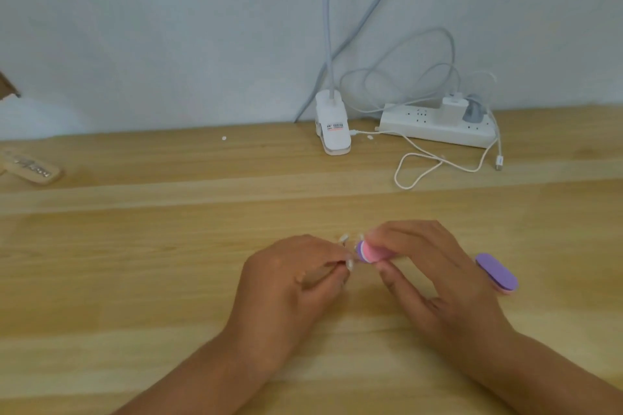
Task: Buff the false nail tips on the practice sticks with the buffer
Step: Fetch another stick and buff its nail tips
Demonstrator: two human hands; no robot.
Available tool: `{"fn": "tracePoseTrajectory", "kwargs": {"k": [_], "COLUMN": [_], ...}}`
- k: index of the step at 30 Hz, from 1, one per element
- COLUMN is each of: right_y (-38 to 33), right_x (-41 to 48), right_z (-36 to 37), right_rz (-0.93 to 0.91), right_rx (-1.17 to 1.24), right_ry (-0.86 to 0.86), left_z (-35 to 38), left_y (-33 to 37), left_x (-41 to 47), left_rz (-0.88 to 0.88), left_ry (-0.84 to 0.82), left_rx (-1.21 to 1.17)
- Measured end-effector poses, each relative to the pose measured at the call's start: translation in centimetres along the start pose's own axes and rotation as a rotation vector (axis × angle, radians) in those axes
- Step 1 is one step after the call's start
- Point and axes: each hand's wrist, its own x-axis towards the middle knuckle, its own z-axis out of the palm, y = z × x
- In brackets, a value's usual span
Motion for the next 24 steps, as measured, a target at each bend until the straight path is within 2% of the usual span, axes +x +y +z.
{"fn": "tracePoseTrajectory", "kwargs": {"k": [3, 7, 13, 17, 21, 24], "right_y": [-0.29, -0.22, -0.34, -0.21, -0.47, -0.33], "right_x": [-0.19, -0.18, -0.45, -0.37, -0.45, -0.42], "right_z": [0.12, -0.11, -0.15, -0.17, 0.13, -0.05], "right_rz": [-0.045, -0.081, -0.118, -0.079, -0.144, -0.111], "right_rx": [0.050, 0.052, 0.065, 0.062, 0.060, 0.053], "right_ry": [-0.008, -0.034, -0.016, 0.010, -0.024, -0.011], "left_z": [0.42, 0.29, 0.18, 0.25, 0.04, 0.02], "left_y": [0.51, 0.70, 0.79, 0.54, 0.58, 0.55], "left_x": [-0.08, -0.31, -0.71, -0.70, -0.60, -0.59], "left_rz": [-0.115, -0.130, -0.097, -0.160, -0.138, -0.142], "left_ry": [-0.071, -0.140, -0.160, -0.155, -0.169, -0.171], "left_rx": [-0.227, -0.334, -0.293, -0.330, -0.332, -0.323]}}
